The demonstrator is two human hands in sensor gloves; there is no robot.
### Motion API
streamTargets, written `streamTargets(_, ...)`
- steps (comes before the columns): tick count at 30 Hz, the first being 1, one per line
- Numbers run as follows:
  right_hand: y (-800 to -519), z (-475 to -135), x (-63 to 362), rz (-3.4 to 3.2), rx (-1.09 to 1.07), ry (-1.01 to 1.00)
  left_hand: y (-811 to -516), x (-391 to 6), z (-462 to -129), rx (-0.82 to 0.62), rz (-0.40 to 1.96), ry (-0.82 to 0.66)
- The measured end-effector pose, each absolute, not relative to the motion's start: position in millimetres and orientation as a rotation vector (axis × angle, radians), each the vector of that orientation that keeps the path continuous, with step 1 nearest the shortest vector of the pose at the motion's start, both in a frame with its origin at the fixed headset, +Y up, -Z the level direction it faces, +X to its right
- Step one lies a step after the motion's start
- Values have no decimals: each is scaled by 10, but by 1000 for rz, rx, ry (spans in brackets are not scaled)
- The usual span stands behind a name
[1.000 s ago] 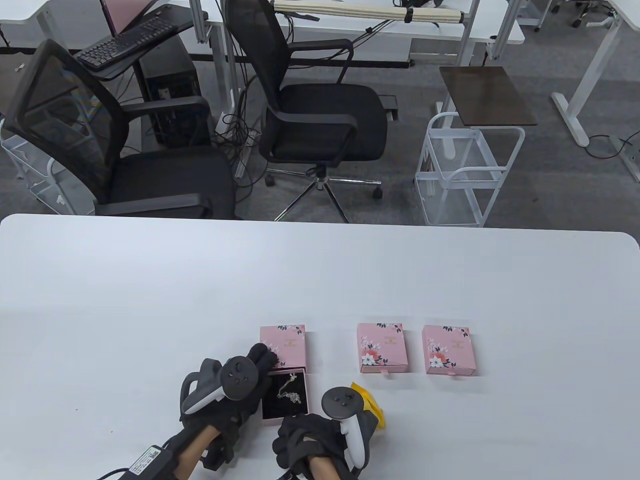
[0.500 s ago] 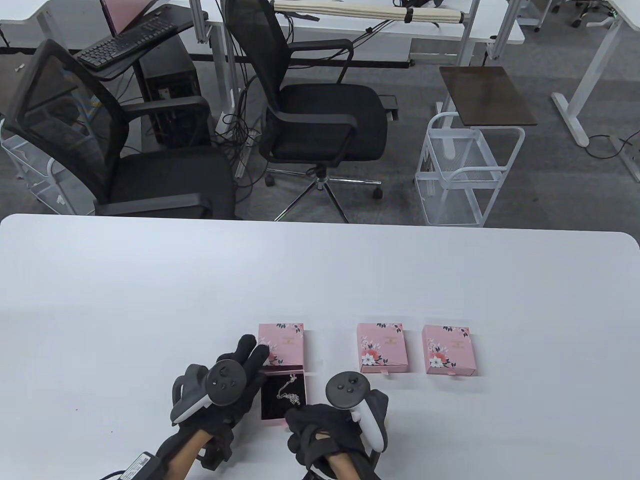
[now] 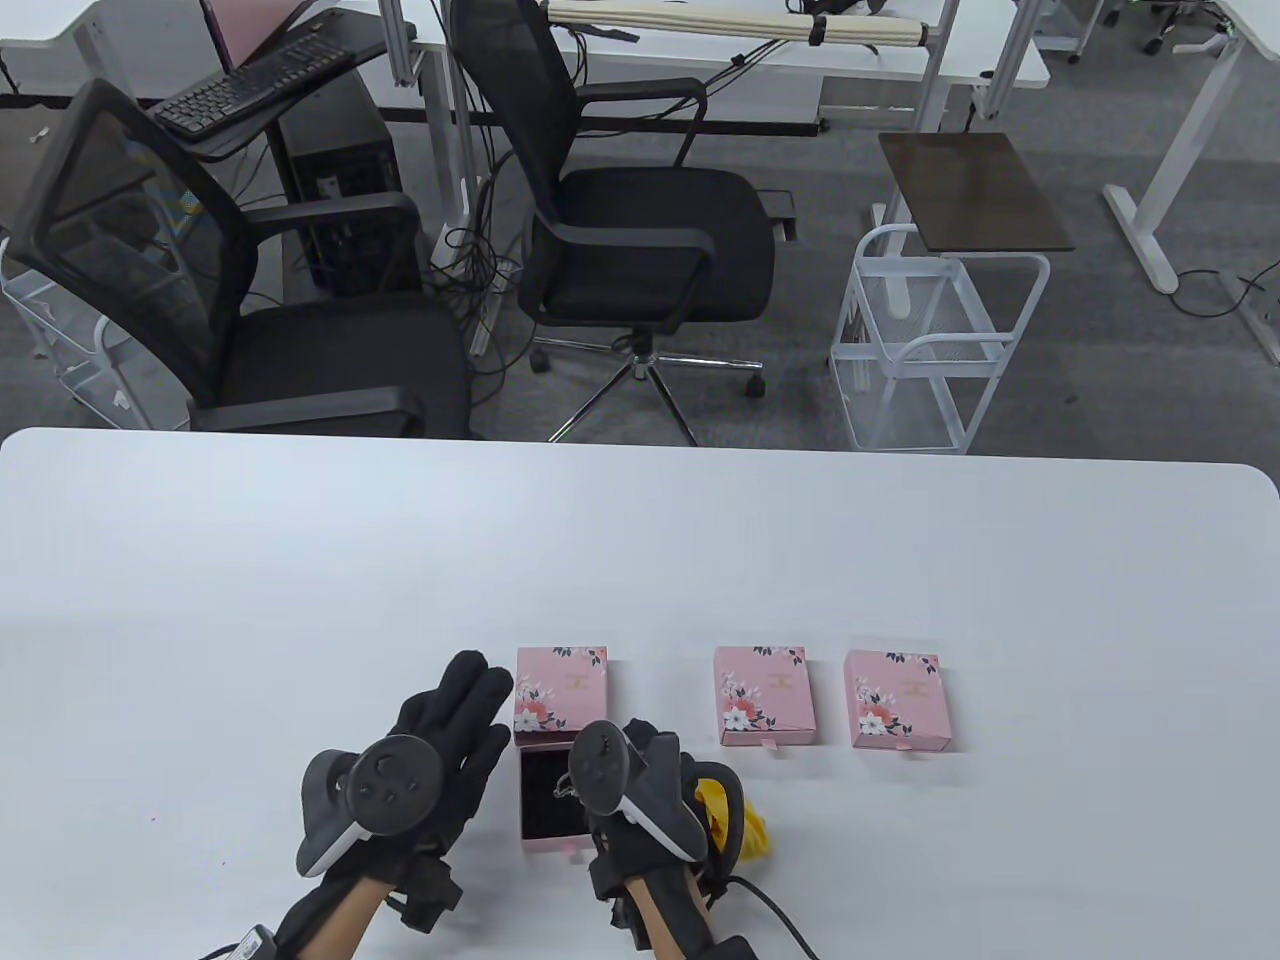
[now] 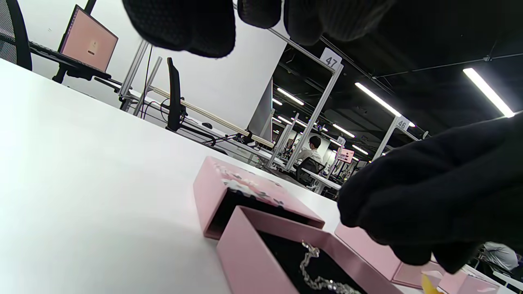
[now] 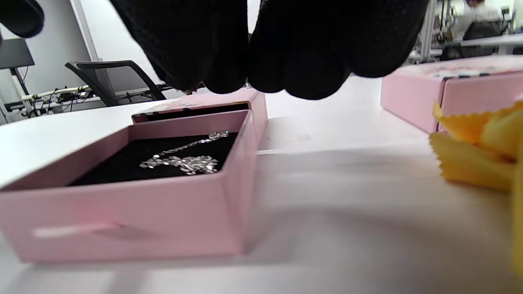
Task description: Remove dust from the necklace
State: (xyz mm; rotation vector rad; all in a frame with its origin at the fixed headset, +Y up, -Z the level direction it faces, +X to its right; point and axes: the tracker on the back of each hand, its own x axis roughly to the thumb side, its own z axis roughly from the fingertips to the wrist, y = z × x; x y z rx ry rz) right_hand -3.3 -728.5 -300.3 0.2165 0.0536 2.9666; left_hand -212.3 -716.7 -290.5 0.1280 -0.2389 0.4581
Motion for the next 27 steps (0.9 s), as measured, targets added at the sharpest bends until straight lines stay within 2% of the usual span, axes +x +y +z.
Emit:
streamTargets(17, -7446, -2913, -176, 3094, 343, 225, -7239, -2077, -2910, 93, 424, -284)
streamTargets(27, -7489, -2956, -225, 3081, 220, 277, -7246, -2074, -2911, 98, 422, -286)
